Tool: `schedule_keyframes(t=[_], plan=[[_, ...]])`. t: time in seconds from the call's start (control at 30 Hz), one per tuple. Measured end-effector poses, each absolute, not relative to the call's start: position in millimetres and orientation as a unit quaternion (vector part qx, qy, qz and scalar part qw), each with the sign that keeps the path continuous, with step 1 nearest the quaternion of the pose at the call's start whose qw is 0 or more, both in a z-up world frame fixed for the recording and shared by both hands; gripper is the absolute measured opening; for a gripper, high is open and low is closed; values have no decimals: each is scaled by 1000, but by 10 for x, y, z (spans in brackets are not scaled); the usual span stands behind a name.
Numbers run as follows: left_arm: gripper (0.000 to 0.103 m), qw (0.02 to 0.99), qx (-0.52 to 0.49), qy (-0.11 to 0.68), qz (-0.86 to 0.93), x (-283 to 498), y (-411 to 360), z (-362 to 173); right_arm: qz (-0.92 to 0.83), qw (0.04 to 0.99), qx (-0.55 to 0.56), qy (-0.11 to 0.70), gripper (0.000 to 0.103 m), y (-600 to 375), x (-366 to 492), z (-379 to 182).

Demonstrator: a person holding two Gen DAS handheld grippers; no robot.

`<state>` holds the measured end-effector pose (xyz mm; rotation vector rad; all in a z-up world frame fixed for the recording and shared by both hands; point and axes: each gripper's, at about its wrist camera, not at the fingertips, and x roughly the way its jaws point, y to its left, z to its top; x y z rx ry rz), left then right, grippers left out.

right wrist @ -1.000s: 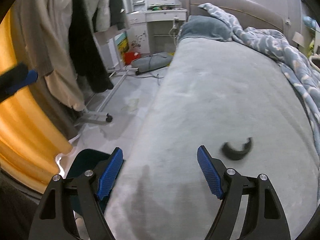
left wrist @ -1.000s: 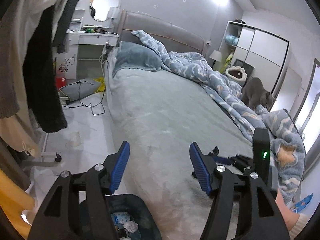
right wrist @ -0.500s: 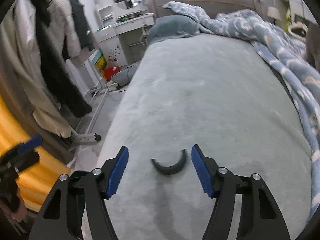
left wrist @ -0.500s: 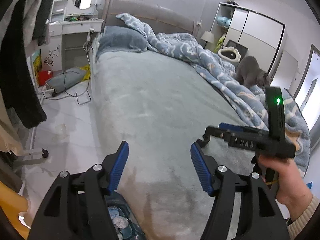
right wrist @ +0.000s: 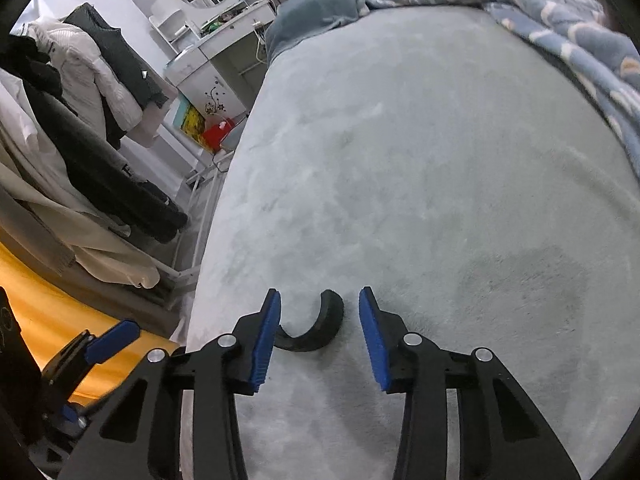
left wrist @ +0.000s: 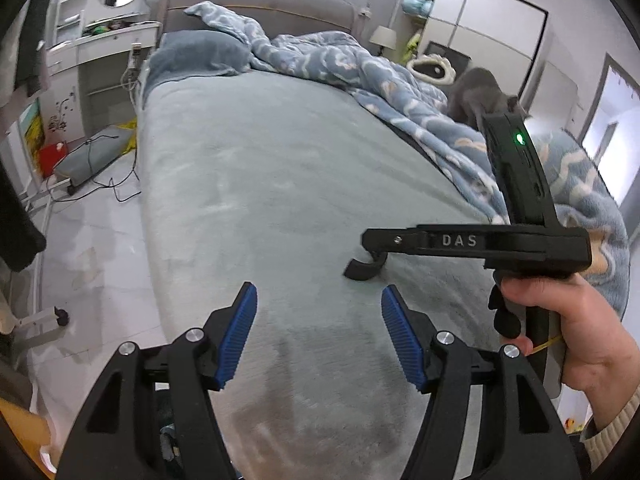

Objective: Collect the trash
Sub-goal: 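Close the right tool on the black curved plastic piece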

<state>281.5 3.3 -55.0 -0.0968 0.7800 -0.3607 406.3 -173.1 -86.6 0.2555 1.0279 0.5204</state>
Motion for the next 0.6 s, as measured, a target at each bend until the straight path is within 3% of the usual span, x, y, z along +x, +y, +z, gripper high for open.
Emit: schedule_keyframes(t=[0.33,0.6], plan=[[63,901,-26,391,-187,2889,-183,-692,263,811,161,498,13,-1890,4136,-1007],[57,894,-32,399,-200,2912,-276,-762,287,802,181,491,10,-1963,4091,-951]])
